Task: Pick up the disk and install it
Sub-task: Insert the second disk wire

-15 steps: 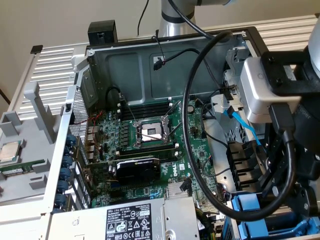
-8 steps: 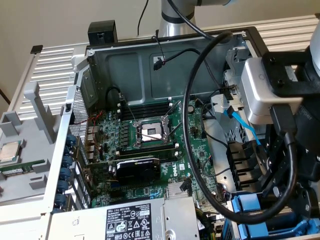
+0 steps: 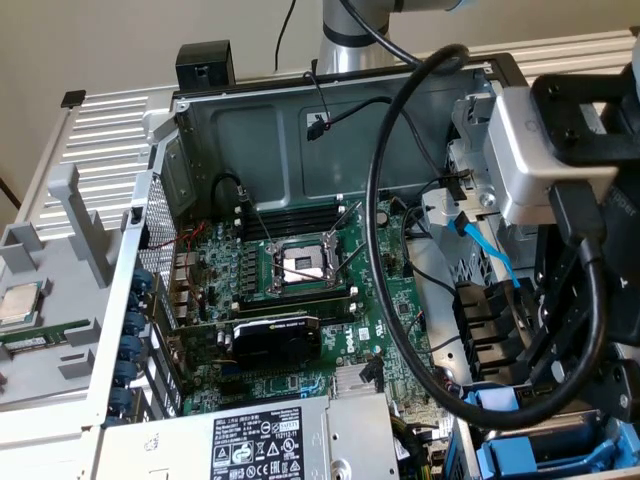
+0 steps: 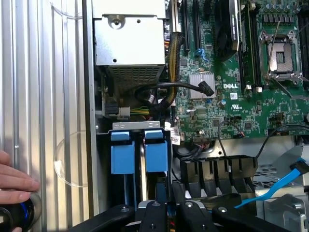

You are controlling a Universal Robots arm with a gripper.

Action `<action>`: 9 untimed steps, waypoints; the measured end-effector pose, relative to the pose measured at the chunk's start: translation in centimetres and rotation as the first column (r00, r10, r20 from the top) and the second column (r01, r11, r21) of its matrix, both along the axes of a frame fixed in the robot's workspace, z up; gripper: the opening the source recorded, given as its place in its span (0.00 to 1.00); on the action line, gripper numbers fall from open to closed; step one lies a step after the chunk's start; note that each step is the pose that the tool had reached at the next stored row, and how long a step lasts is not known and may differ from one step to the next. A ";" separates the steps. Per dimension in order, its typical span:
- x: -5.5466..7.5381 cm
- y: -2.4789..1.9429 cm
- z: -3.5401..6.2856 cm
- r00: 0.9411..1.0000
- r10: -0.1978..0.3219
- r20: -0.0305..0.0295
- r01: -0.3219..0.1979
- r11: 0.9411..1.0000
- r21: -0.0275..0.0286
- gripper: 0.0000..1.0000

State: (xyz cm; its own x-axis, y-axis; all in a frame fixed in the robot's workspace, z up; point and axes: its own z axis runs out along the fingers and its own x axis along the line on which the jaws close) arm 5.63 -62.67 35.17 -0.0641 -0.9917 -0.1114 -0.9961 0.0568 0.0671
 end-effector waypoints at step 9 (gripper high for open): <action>0.0 -0.09 0.01 1.000 0.000 0.000 0.000 1.000 0.004 0.16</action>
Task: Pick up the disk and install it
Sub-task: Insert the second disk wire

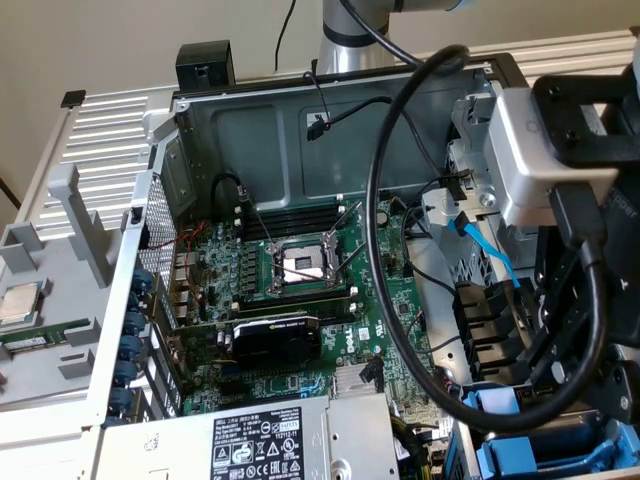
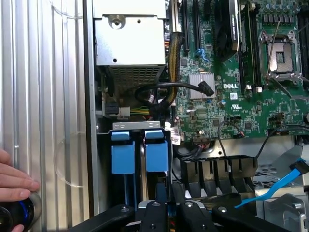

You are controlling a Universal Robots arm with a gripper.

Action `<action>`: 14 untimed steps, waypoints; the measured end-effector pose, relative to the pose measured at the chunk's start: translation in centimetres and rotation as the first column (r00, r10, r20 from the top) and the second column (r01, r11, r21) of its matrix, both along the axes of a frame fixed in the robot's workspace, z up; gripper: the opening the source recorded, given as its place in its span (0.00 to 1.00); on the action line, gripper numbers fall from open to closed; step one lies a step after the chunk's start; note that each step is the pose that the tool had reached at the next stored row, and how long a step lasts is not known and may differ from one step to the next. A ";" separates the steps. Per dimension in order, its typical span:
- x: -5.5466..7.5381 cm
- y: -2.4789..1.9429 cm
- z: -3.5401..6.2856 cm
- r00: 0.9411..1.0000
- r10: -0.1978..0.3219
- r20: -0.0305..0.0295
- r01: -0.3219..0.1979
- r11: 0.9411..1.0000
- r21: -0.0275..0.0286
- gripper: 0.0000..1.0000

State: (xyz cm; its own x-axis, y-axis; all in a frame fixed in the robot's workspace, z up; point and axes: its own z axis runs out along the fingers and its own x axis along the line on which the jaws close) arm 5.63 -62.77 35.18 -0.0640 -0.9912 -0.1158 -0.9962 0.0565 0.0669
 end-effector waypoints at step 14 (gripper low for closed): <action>0.0 -0.07 -0.28 1.000 0.000 0.000 0.000 1.000 0.001 0.16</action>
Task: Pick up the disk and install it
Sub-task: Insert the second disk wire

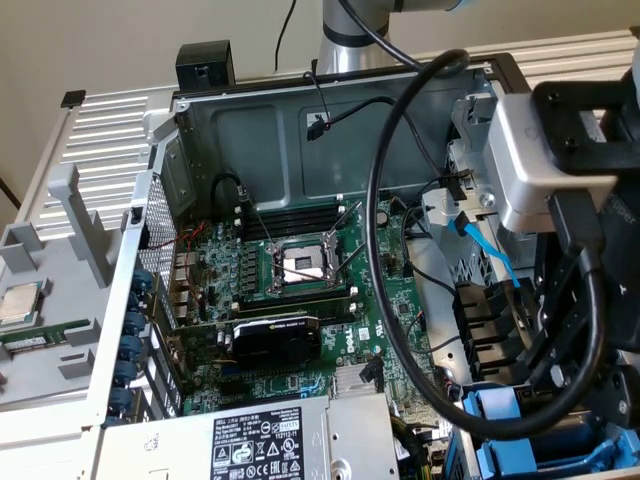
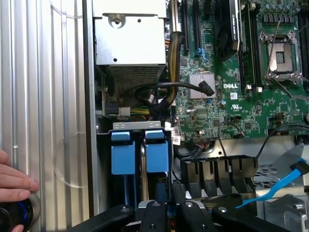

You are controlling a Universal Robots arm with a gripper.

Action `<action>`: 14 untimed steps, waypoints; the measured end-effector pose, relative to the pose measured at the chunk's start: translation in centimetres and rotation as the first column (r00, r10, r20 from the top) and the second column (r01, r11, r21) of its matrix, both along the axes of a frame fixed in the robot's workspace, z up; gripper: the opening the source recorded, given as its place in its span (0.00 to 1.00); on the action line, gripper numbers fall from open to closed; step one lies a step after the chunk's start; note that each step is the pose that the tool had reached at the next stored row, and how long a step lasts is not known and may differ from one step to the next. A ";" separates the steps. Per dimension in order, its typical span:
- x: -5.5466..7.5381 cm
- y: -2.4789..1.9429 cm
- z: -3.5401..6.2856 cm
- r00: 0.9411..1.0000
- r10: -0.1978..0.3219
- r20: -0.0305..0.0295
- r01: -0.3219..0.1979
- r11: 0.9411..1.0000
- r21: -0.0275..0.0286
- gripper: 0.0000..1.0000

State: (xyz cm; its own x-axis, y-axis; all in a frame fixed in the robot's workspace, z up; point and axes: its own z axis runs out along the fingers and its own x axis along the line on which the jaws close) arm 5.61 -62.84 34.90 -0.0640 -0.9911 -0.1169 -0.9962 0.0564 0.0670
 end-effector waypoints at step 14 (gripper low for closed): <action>-0.1 -0.03 -0.26 1.000 0.000 0.000 0.000 1.000 0.004 0.16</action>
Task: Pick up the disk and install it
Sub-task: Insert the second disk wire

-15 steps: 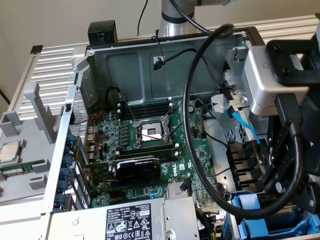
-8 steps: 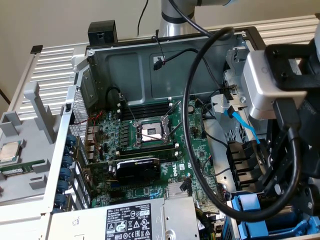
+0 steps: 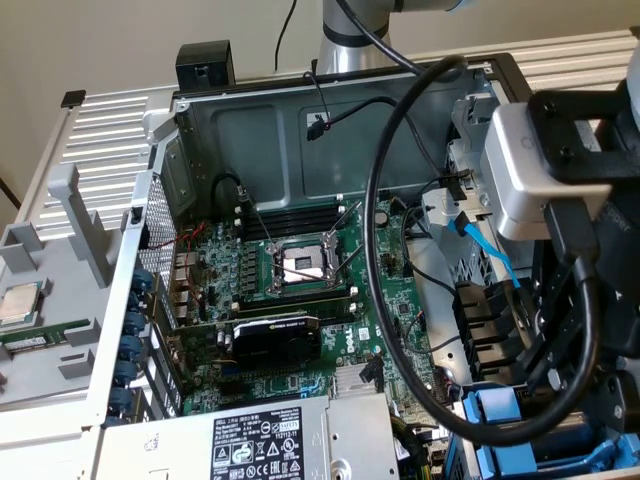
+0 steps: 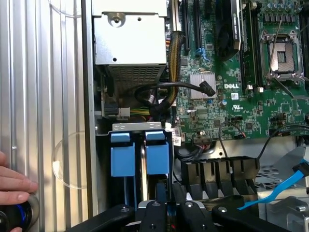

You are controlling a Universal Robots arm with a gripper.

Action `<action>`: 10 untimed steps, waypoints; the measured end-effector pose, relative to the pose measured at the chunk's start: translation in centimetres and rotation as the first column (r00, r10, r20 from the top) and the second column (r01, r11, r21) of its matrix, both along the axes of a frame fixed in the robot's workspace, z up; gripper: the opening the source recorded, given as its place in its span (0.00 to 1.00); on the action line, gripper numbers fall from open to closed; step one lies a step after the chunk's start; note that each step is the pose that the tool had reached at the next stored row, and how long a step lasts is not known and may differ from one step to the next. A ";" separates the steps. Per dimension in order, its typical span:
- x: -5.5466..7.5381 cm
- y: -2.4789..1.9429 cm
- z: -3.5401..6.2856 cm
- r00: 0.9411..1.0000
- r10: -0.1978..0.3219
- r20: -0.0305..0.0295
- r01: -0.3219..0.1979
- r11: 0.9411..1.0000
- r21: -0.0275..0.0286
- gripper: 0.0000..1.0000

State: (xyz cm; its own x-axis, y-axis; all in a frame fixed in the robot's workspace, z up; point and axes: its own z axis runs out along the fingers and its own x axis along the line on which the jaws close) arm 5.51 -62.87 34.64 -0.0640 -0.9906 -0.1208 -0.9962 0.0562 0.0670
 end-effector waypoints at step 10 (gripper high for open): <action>0.0 -0.04 -0.07 1.000 0.000 0.000 0.000 1.000 0.003 0.16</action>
State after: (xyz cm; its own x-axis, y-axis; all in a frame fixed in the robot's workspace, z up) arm 5.52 -62.91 34.57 -0.0639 -0.9902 -0.1241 -0.9962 0.0559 0.0671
